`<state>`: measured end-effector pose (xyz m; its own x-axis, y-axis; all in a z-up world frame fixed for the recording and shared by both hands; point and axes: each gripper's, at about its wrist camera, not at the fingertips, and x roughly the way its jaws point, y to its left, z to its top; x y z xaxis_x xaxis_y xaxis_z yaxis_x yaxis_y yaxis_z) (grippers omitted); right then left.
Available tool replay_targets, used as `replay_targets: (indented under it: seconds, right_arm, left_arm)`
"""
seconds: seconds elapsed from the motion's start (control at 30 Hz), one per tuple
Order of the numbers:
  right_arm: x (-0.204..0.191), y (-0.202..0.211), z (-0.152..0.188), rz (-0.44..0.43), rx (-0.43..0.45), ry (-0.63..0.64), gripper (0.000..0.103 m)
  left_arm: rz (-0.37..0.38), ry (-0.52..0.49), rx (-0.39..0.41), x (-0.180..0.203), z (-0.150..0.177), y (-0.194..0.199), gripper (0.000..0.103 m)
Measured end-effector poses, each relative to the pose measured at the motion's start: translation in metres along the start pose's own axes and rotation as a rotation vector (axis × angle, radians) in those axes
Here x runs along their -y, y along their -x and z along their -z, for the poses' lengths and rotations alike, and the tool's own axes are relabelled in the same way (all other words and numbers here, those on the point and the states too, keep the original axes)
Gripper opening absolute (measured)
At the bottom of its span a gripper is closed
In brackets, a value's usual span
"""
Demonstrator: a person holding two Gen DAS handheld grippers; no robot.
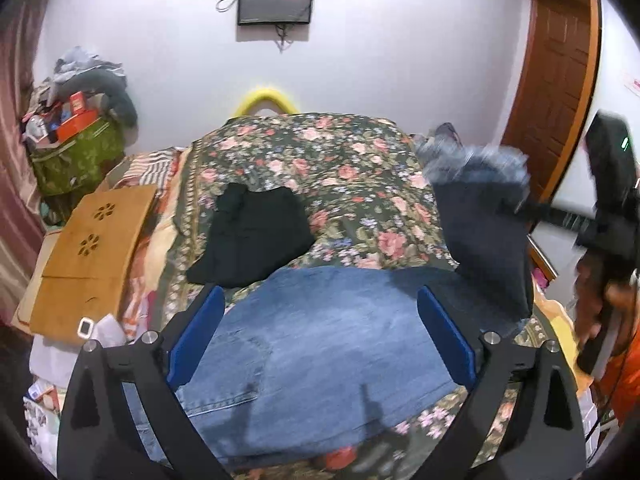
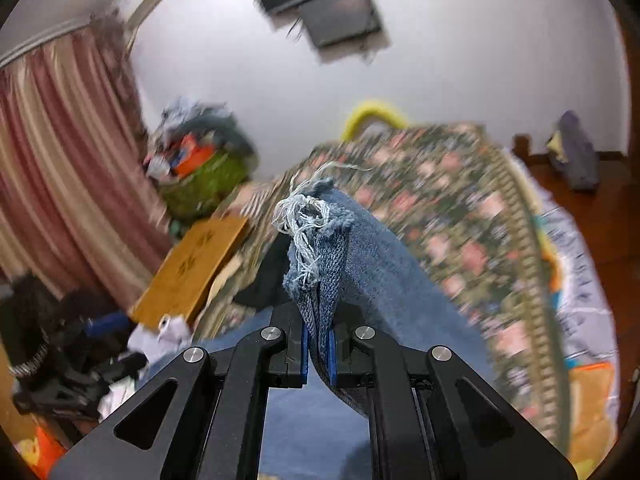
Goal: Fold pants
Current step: 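Grasp the frayed hem with the right gripper and lift it up, then fold the frayed hem over onto the jeans with the right gripper and release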
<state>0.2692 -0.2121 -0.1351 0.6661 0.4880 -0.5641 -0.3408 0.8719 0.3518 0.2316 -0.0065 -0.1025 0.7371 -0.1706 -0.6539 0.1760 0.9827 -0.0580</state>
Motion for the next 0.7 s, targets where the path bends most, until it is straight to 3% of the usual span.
replay_targets:
  seconds: [0.2,0.4,0.5,0.57,0.7]
  right_arm:
    - [-0.027,-0.058,0.05,-0.028,-0.196,0.098,0.006]
    - [-0.046,-0.083,0.087,-0.001,-0.329,0.151,0.013]
    - [-0.05,-0.084,0.091,-0.017,-0.352,0.15,0.027]
    - [-0.053,-0.081,0.09,-0.072,-0.378,0.146,0.05]
    - [-0.051,-0.062,0.079,-0.132,-0.357,0.159,0.055]
  left_arm:
    - [-0.026,0.077,-0.048,-0.027,0.017,-0.009,0.098]
    - [-0.047,0.116,-0.096,-0.037,0.028,-0.026,0.098]
    - [-0.051,0.114,-0.101,-0.036,0.027,-0.03,0.098]
    - [-0.056,0.104,-0.1,-0.034,0.025,-0.031,0.098]
    - [-0.058,0.08,-0.087,-0.025,0.013,-0.033,0.098]
